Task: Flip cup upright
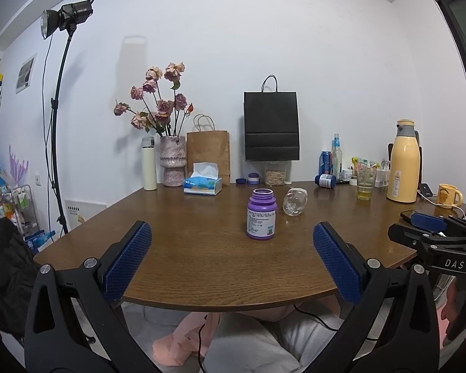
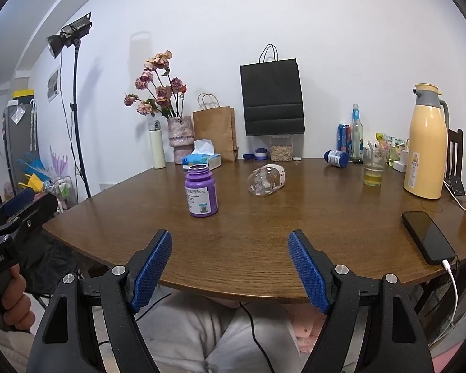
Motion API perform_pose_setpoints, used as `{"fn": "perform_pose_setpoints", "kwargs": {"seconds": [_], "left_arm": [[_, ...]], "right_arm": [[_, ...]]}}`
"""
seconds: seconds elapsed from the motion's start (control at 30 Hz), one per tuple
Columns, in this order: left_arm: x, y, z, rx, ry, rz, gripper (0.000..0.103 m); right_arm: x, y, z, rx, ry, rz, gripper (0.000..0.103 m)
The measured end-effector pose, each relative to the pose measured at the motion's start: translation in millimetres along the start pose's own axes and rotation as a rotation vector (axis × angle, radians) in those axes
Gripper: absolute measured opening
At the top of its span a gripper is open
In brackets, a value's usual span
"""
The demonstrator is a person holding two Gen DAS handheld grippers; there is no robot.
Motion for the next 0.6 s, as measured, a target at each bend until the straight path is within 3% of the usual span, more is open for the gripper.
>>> {"fn": "perform_pose_setpoints", "kwargs": {"seconds": [0.6], "left_arm": [[3.6,-3.2,2.6,0.011,0.001,-0.021,0.103]], "right_arm": [[2.5,-1.3,0.2,0.005,0.005,-0.014,0.082]]}}
Point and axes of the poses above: each gripper's, at about its wrist camera, not at the fingertips, and x roughly the way its jaws point, z to its right, y to its top, the point moved 7 cm from there along x, roughly the way its jaws point, and after that the axes turned 6 degrees about y, right-handed, at the moved point
